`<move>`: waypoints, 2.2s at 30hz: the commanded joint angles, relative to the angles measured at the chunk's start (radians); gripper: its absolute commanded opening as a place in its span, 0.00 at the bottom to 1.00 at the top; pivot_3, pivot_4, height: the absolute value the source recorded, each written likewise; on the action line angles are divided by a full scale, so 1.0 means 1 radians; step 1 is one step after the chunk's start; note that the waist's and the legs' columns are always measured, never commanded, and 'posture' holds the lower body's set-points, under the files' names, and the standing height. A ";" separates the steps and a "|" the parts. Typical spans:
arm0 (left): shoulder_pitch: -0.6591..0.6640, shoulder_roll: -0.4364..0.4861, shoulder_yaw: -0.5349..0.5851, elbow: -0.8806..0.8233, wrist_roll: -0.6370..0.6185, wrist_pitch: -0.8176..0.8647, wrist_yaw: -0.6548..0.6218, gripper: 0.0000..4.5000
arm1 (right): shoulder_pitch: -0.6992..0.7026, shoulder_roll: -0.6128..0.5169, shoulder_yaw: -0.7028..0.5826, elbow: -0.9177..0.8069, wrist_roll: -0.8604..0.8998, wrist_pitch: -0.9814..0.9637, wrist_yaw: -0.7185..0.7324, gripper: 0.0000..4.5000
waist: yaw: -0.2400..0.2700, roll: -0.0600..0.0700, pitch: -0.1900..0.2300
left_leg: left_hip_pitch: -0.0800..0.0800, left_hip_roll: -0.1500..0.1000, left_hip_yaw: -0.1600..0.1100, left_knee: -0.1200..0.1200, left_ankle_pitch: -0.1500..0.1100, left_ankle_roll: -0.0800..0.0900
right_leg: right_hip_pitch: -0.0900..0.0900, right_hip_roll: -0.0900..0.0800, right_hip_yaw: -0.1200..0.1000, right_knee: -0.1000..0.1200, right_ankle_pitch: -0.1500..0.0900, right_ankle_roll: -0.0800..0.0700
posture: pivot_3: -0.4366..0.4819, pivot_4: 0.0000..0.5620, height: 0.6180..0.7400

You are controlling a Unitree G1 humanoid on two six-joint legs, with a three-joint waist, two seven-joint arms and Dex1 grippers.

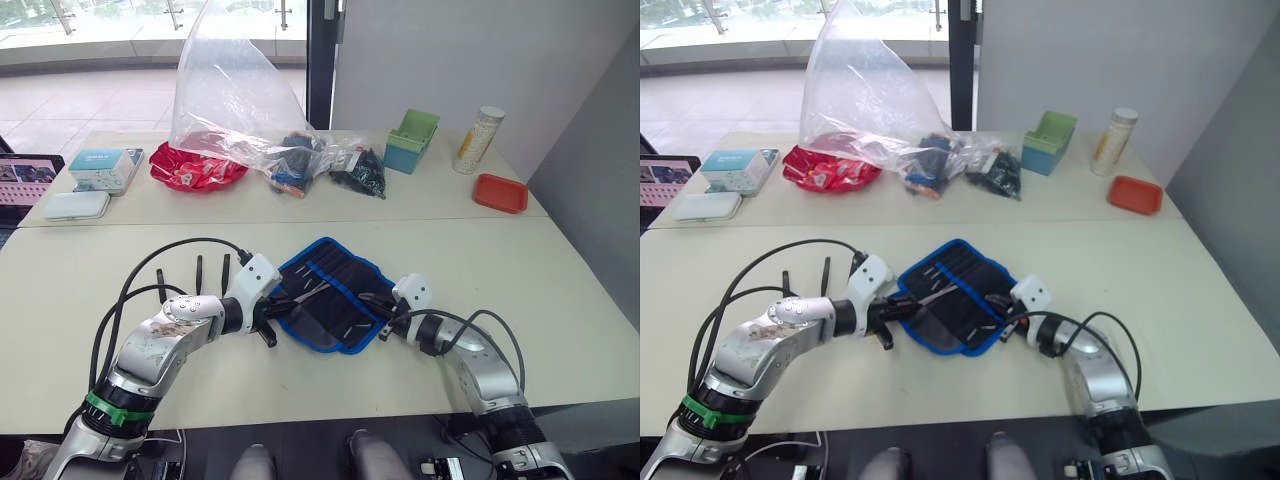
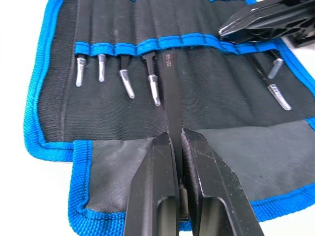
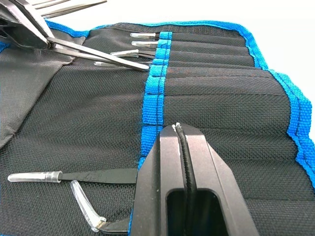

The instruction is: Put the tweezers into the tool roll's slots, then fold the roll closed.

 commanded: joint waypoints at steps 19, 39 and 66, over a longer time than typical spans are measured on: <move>-0.014 -0.112 -0.030 -0.055 0.046 0.082 0.057 0.00 | 0.063 -0.019 0.056 0.079 -0.043 0.074 -0.005 0.00 | 0.010 0.000 0.000 | 0.000 0.000 0.000 0.003 0.000 0.000 | 0.001 0.000 0.000 0.000 0.000 0.001 | 0.48 0.27 1.00; -0.176 -0.308 -0.102 0.292 0.137 -0.099 0.042 0.00 | 0.056 -0.017 0.050 0.095 -0.050 0.067 -0.032 0.00 | 0.012 0.000 0.000 | 0.000 -0.001 0.000 0.004 0.000 0.000 | 0.002 0.000 0.000 0.001 0.001 0.001 | 0.48 0.27 1.00; -0.246 -0.307 -0.005 0.345 0.226 -0.200 0.006 0.52 | 0.010 -0.011 0.050 0.138 -0.042 0.060 -0.031 0.00 | 0.003 0.000 -0.001 | -0.001 -0.010 0.000 0.007 0.004 0.002 | 0.002 0.000 0.018 0.001 0.004 0.008 | 0.48 0.27 1.00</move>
